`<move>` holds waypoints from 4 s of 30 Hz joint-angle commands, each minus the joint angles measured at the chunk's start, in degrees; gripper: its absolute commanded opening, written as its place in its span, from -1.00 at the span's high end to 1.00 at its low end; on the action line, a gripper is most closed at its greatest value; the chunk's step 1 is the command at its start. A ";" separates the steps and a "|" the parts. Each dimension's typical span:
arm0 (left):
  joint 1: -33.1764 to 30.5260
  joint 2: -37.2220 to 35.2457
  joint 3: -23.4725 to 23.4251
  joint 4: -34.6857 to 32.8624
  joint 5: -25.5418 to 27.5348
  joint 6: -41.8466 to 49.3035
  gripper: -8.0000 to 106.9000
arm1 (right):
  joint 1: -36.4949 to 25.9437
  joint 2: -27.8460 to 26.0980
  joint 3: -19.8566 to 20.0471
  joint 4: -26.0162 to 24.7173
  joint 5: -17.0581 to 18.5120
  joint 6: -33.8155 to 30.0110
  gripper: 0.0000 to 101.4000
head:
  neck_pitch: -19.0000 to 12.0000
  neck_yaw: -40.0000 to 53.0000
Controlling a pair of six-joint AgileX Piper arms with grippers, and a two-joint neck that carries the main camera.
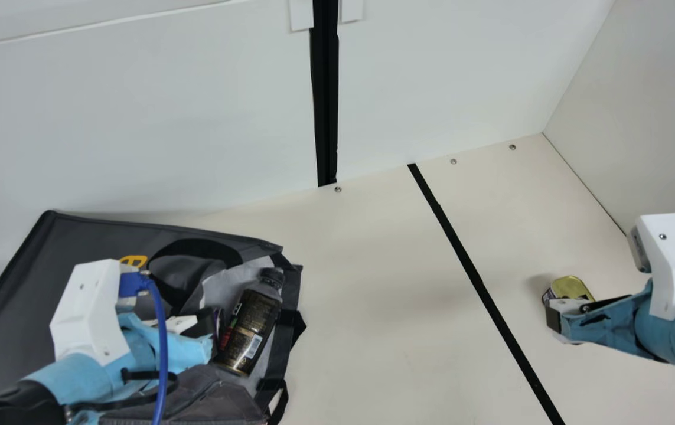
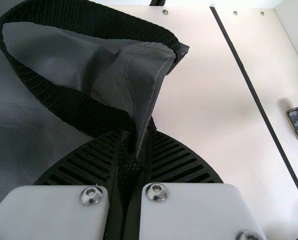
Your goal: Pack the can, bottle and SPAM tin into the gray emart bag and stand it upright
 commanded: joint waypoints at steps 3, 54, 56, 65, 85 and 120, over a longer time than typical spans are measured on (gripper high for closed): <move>0.00 0.00 0.00 0.00 0.00 0.00 1.00 | -1.47 1.24 -0.22 0.46 0.04 -2.03 -0.87 | -1.30 -0.14; 0.00 0.00 0.00 0.00 0.00 0.00 1.00 | -17.78 20.45 -1.24 7.47 -5.20 -31.23 -0.87 | -1.30 -0.14; 0.00 0.00 0.00 0.00 0.00 0.00 1.00 | -17.75 21.15 -1.07 7.69 -5.60 -32.03 -0.87 | -1.30 -0.14; 0.00 0.00 0.00 0.00 0.00 0.00 1.00 | -17.42 24.11 0.05 8.45 -7.50 -34.25 -0.87 | -1.30 -0.14; 0.00 0.00 0.00 0.00 0.00 0.00 1.00 | -16.11 31.32 1.35 8.54 -11.71 -33.68 -0.87 | -1.30 -0.14; 0.00 0.00 0.00 0.00 0.00 0.00 1.00 | -11.57 44.91 -1.39 4.12 -17.48 -27.92 -0.61 | -1.30 -0.14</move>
